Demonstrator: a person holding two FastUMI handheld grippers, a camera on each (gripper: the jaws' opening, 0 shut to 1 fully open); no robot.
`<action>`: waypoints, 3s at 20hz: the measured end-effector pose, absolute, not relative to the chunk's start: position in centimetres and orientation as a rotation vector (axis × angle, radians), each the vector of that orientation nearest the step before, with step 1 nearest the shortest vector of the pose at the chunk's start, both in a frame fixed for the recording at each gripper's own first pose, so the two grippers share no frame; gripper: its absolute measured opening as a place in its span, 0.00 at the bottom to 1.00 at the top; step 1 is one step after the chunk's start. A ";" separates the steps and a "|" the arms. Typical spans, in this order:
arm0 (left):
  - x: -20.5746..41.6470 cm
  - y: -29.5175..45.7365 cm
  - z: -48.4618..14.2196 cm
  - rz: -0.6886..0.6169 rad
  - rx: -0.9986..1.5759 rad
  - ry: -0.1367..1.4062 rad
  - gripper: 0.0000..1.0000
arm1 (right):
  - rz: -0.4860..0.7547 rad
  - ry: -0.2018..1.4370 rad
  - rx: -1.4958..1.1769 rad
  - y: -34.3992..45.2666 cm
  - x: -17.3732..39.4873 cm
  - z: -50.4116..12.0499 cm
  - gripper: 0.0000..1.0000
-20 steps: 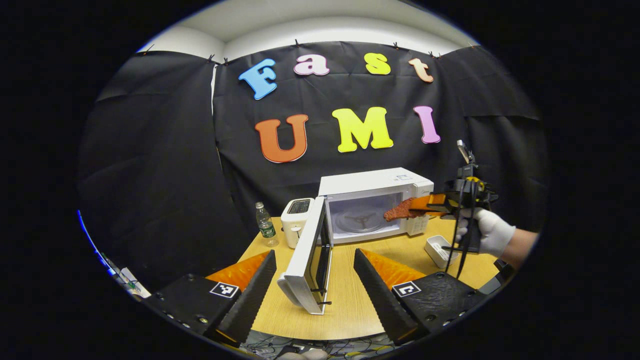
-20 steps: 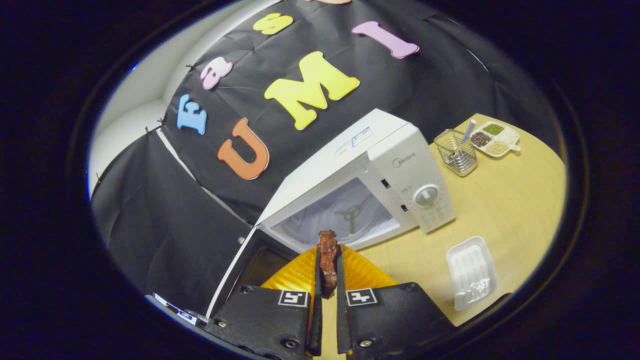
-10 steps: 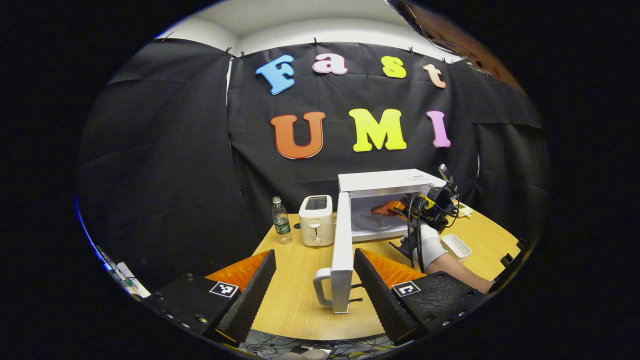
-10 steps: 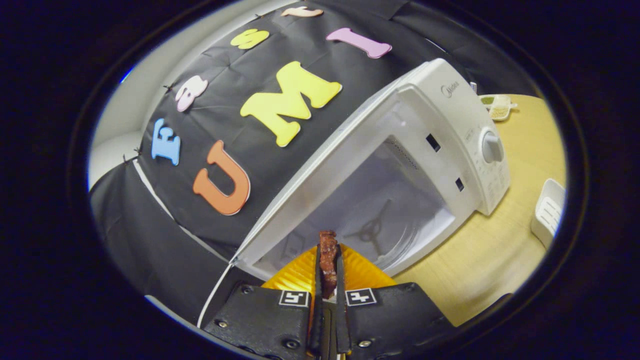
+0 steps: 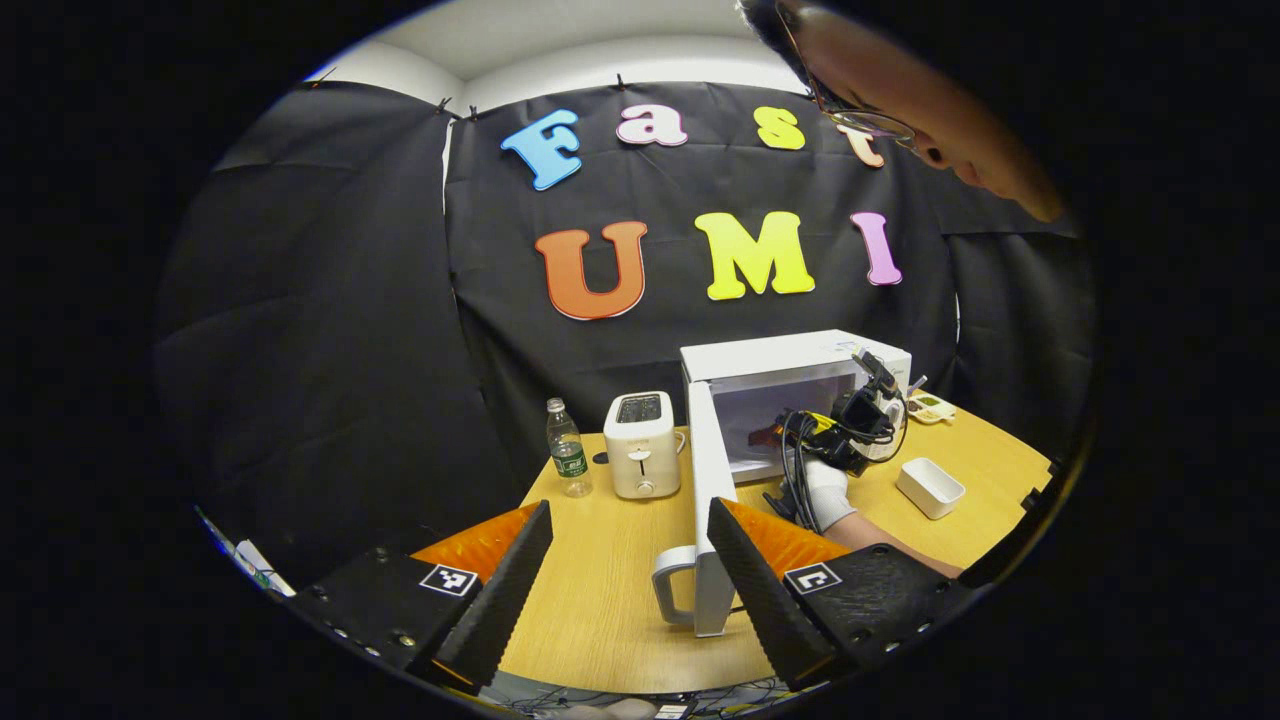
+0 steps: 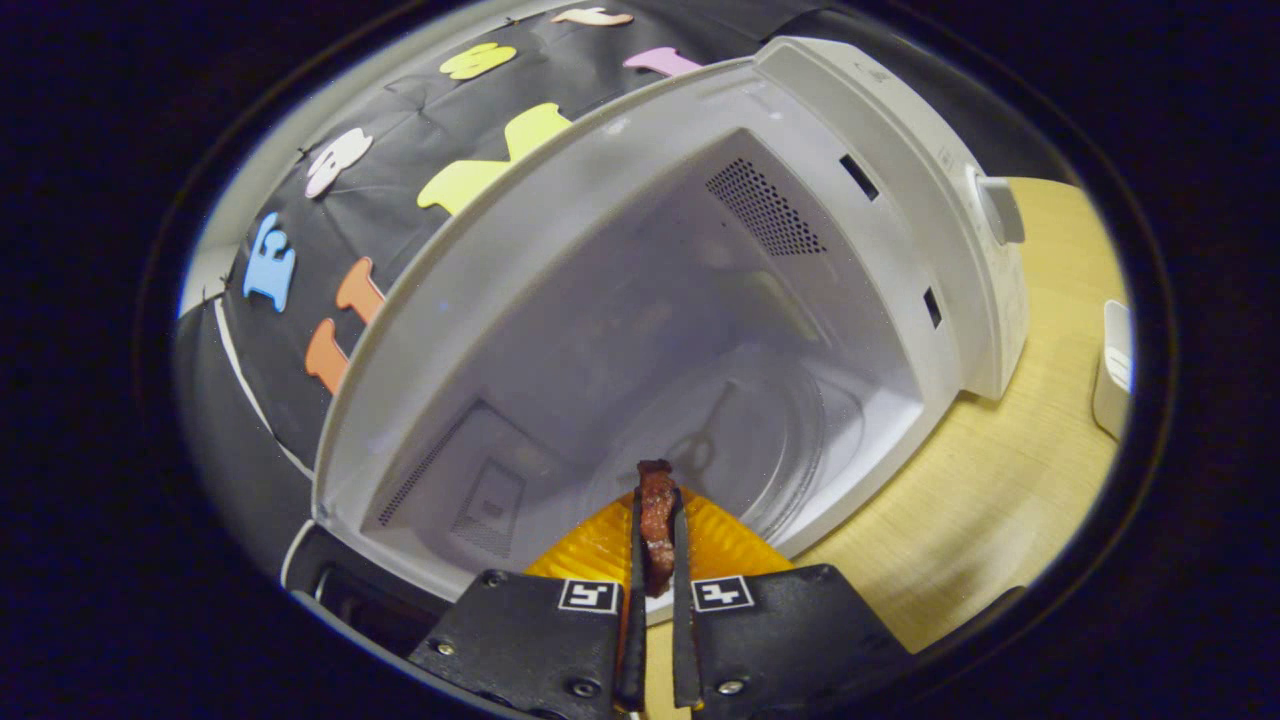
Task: Open the microwave oven with the left hand, put the food in, and close the microwave oven.
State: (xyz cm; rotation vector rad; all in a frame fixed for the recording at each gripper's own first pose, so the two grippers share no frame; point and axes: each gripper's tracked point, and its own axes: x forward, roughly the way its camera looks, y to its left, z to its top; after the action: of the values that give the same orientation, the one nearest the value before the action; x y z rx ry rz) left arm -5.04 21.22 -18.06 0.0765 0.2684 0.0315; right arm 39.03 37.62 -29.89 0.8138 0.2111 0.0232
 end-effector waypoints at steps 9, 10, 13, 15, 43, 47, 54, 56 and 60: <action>-4.4 21.9 -18.3 0.043 0.039 0.282 0.96 | -0.033 0.170 0.556 35.7 40.3 -30.1 0.45; -4.3 21.8 -18.3 0.037 0.028 0.285 0.96 | -0.039 0.160 0.540 35.2 40.4 -29.6 0.51; -4.1 21.7 -17.9 0.035 0.033 0.273 0.96 | -0.005 0.134 0.533 35.7 40.2 -28.9 0.74; -4.0 21.6 -17.9 0.034 0.032 0.269 0.95 | 0.002 0.118 0.507 35.6 39.8 -28.0 0.69; -2.6 23.7 -16.5 0.092 0.058 0.170 0.95 | 0.140 0.273 0.116 13.8 1.0 -12.3 0.90; -3.1 22.7 -17.7 0.059 0.025 0.191 0.65 | 0.165 0.309 0.151 13.7 -1.1 -12.4 1.00; -3.3 23.1 -17.9 0.063 0.018 0.152 0.00 | 0.171 0.309 0.180 13.4 -1.6 -12.2 1.00; -3.0 23.8 -19.0 0.069 0.029 0.165 0.00 | 0.176 0.315 0.182 13.4 -1.6 -12.2 1.00; -1.8 24.4 -22.8 0.051 0.032 0.215 0.00 | 0.172 0.312 0.187 12.7 -1.5 -11.7 1.00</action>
State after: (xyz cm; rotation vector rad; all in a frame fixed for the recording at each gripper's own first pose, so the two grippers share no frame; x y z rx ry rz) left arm -1.84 24.36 -22.83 0.0318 0.2149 0.0507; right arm -1.47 12.74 -11.68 0.1866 0.3125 0.1716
